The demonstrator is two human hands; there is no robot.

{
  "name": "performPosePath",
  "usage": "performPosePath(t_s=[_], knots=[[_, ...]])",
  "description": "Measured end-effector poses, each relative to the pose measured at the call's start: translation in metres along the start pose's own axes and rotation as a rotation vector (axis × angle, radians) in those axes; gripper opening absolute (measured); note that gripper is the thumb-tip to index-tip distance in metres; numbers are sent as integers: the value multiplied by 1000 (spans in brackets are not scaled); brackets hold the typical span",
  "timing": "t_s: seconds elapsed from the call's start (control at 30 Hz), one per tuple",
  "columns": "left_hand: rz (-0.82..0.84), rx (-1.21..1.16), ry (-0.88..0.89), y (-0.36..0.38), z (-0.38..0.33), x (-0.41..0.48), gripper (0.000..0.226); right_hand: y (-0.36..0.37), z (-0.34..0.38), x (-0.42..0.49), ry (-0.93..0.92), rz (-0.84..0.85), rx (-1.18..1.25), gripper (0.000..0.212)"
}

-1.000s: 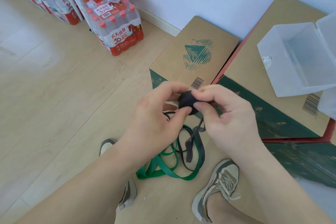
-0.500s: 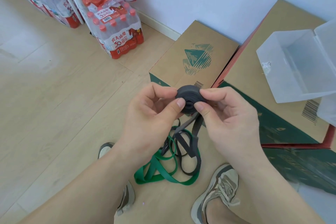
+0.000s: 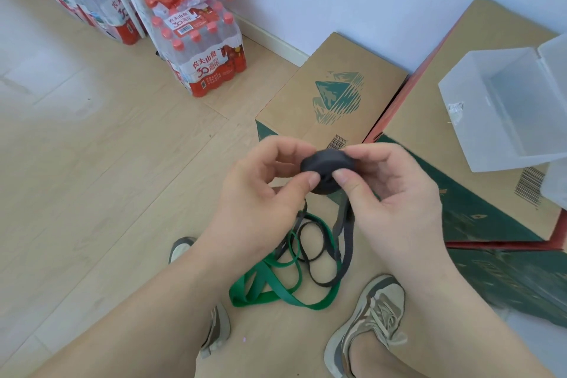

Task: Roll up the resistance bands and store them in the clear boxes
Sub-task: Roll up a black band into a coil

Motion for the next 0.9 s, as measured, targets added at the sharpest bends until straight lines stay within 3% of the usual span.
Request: performPosePath(t_s=[0.17, 0.27, 0.37, 0.47, 0.57, 0.67, 0.77, 0.9], knots=[[12, -246, -95, 1, 1, 2, 35, 2, 5, 2, 17, -17, 66, 22], [43, -68, -44, 5, 2, 0, 40, 2, 3, 1, -28, 4, -39, 24], [24, 286, 186, 6, -3, -5, 49, 3, -1, 0, -159, 63, -236, 20], [17, 385, 295, 9, -4, -9, 52, 9, -1, -4, -336, 161, -377, 19], [12, 261, 183, 9, -3, -7, 45, 10, 1, -5, -357, 184, -356, 22], [0, 11, 6, 5, 0, -3, 39, 5, 2, -2, -154, 104, -146, 25], [4, -227, -59, 4, 1, -1, 33, 4, 5, -1, -63, 63, -39, 31], [48, -164, -30, 7, -2, -1, 28, 3, 1, -1, -51, 32, -25, 27]])
Point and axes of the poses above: each hand's wrist, its own x-axis towards the middle knuckle, its own y-axis out of the palm, z = x × y, the point moved 4 cm from there along x, towards the middle knuckle, and after that the axes turned 10 degrees about x, right-handed, at the moved point
